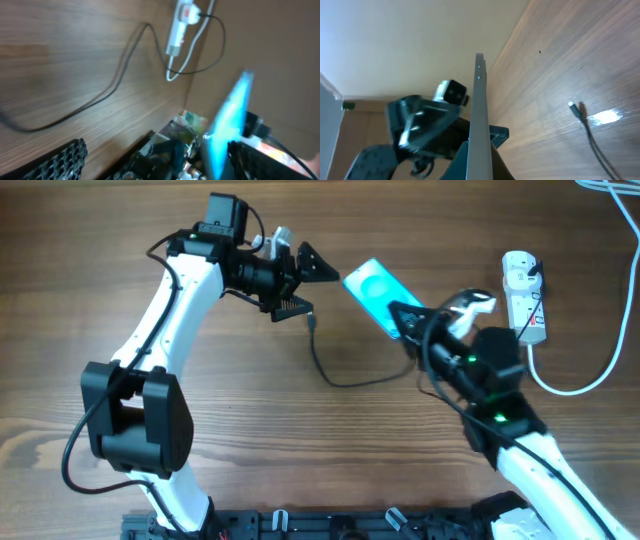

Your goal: Plug charger to phone and switch on socket

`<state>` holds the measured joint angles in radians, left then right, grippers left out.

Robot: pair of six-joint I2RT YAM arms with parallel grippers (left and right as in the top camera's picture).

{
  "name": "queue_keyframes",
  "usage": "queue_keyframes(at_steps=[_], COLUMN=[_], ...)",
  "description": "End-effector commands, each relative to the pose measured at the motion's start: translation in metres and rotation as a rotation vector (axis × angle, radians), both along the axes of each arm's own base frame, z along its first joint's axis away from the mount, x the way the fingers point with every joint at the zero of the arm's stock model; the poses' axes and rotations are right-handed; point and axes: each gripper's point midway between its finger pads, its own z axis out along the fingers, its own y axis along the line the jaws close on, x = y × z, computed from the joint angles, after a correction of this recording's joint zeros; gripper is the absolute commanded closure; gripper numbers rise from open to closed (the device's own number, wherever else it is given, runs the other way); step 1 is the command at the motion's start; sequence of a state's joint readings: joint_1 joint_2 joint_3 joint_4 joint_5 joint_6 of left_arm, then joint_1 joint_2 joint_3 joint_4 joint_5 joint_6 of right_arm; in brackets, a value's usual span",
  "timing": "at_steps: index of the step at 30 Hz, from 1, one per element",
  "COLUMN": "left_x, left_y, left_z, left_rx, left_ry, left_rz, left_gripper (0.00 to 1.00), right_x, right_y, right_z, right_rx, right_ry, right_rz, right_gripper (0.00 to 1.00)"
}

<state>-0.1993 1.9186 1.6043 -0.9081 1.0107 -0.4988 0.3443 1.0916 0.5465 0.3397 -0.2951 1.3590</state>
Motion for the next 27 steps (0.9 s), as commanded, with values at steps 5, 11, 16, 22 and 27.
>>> queue_keyframes(at_steps=[5,11,16,22,27], left_x=[0.009,0.024,0.030,0.031,0.032], left_y=[-0.019,-0.026,-0.038,-0.047,-0.047], left_z=[0.056,0.072,0.085,0.080,0.079], left_rx=[-0.223,-0.269,-0.301,-0.269,-0.265], left_ry=[-0.008,0.002,-0.073,-0.066,-0.064], left_rz=[-0.010,0.033,0.013,0.036,0.042], left_gripper=[0.07,0.08,0.13,0.39,0.44], right_x=[0.036,0.051,0.057,0.060,0.061], right_y=[0.013,0.018,0.026,0.041,0.042], right_z=[0.018,0.033,0.035,0.054,0.042], right_rx=[0.127,0.238,0.269,0.307,0.362], right_ry=[-0.115,-0.156,-0.138,-0.140,-0.038], right_rz=[-0.130,-0.147,-0.157,-0.152,-0.165], right_gripper=[0.96,0.96,0.95,0.95,0.96])
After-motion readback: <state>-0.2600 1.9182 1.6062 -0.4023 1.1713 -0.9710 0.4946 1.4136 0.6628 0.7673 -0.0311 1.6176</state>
